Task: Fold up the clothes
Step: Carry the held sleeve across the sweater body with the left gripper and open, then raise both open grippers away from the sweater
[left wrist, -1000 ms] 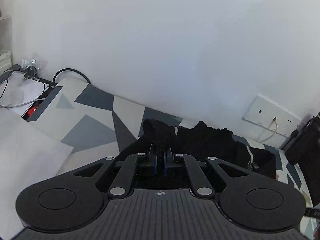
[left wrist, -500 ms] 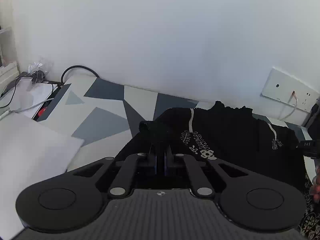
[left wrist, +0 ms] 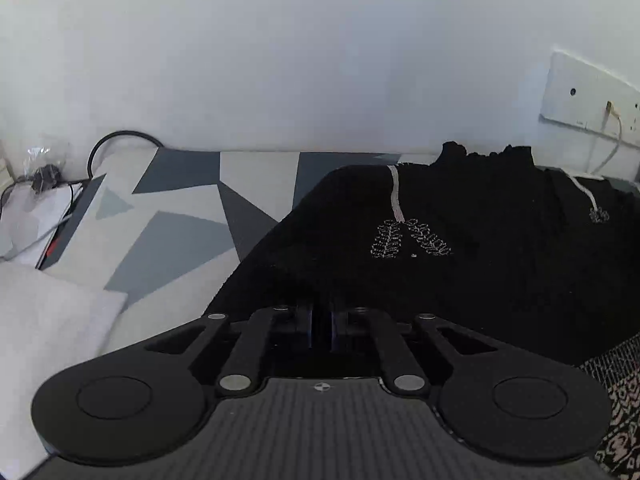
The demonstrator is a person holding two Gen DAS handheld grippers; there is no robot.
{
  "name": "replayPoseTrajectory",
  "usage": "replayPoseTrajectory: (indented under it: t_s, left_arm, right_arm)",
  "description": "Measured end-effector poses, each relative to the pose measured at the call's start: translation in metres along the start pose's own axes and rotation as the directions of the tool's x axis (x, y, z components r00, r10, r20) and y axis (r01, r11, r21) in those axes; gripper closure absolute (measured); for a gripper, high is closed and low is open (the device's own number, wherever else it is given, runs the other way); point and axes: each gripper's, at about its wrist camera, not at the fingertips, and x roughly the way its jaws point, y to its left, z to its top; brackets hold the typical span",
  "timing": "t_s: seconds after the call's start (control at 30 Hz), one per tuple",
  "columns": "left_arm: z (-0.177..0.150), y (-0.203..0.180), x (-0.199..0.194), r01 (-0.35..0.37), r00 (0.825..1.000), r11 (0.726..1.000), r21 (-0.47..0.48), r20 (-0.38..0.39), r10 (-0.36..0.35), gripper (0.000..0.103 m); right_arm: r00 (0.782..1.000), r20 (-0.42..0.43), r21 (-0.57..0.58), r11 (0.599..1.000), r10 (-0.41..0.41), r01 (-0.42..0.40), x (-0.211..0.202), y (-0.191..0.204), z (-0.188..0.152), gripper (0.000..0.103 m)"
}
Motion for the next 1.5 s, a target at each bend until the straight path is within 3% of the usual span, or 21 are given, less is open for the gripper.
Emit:
replayPoseTrajectory:
  t_s: [0.07, 0.1, 0.13, 0.2, 0.37, 0.43, 0.63, 0.73, 0.8, 0.9, 1.03, 1.13, 1.27, 1.5]
  left_arm:
    - [0.004, 0.0, -0.001, 0.029, 0.999, 1.0, 0.003, -0.021, -0.029, 0.077]
    - [0.005, 0.001, -0.004, 0.052, 0.998, 0.999, 0.005, -0.026, -0.052, 0.064]
    - [0.006, 0.001, -0.008, 0.075, 0.997, 0.997, 0.006, -0.031, -0.075, 0.054]
    - [0.005, 0.004, -0.019, 0.089, 0.996, 0.996, 0.011, -0.027, -0.089, 0.045]
    - [-0.016, 0.03, -0.058, 0.164, 0.983, 0.985, -0.046, -0.08, -0.167, 0.044]
    - [-0.032, 0.039, -0.075, 0.198, 0.973, 0.979, -0.04, -0.114, -0.201, 0.036]
    - [-0.08, 0.044, -0.114, 0.217, 0.968, 0.967, 0.135, -0.157, -0.195, 0.016]
    - [-0.1, 0.046, -0.123, 0.233, 0.959, 0.965, 0.123, -0.195, -0.207, 0.015]
    - [-0.112, 0.048, -0.129, 0.244, 0.948, 0.967, 0.078, -0.23, -0.221, 0.015]
    - [-0.131, 0.05, -0.143, 0.25, 0.938, 0.968, 0.023, -0.254, -0.236, 0.015]
    - [-0.157, 0.044, -0.164, 0.217, 0.936, 0.976, 0.005, -0.285, -0.207, 0.012]
    - [-0.174, 0.034, -0.175, 0.175, 0.944, 0.985, 0.007, -0.285, -0.166, 0.0]
    - [-0.189, 0.021, -0.186, 0.081, 0.96, 0.996, -0.04, -0.267, -0.088, 0.0]
    - [-0.202, 0.019, -0.197, 0.033, 0.972, 0.996, -0.082, -0.229, -0.052, 0.0]
  right_arm:
    - [0.999, 0.0, 0.022, 0.999, 0.034, -0.034, -0.014, -0.01, 0.007, 0.046]
    - [0.999, -0.005, 0.037, 0.998, 0.041, -0.041, -0.022, -0.015, 0.011, 0.041]
    - [0.999, -0.009, 0.053, 0.997, 0.052, -0.052, -0.031, -0.021, 0.014, 0.04]
    - [0.997, -0.015, 0.082, 0.994, 0.069, -0.068, -0.05, -0.032, 0.019, 0.039]
    - [0.997, -0.062, 0.062, 0.997, 0.043, -0.039, -0.099, -0.054, 0.001, 0.038]
    - [0.996, -0.09, 0.02, 1.0, 0.014, -0.013, -0.12, -0.061, -0.017, 0.038]
    - [0.978, -0.168, -0.072, 0.991, -0.123, 0.113, -0.18, -0.082, -0.086, 0.037]
    - [0.967, -0.167, -0.058, 0.981, -0.193, 0.186, -0.207, -0.09, -0.113, 0.027]
    - [0.964, -0.146, -0.048, 0.975, -0.222, 0.217, -0.226, -0.093, -0.126, 0.001]
    - [0.957, -0.134, -0.099, 0.964, -0.259, 0.247, -0.248, -0.092, -0.143, 0.001]
    - [0.957, -0.178, -0.158, 0.966, -0.231, 0.204, -0.264, -0.092, -0.161, 0.001]
    - [0.959, -0.198, -0.178, 0.969, -0.203, 0.169, -0.267, -0.091, -0.17, 0.001]
    - [0.948, -0.255, -0.237, 0.963, -0.191, 0.131, -0.262, -0.085, -0.184, 0.001]
    - [0.967, -0.194, -0.211, 0.97, -0.165, 0.123, -0.265, -0.086, -0.202, 0.001]
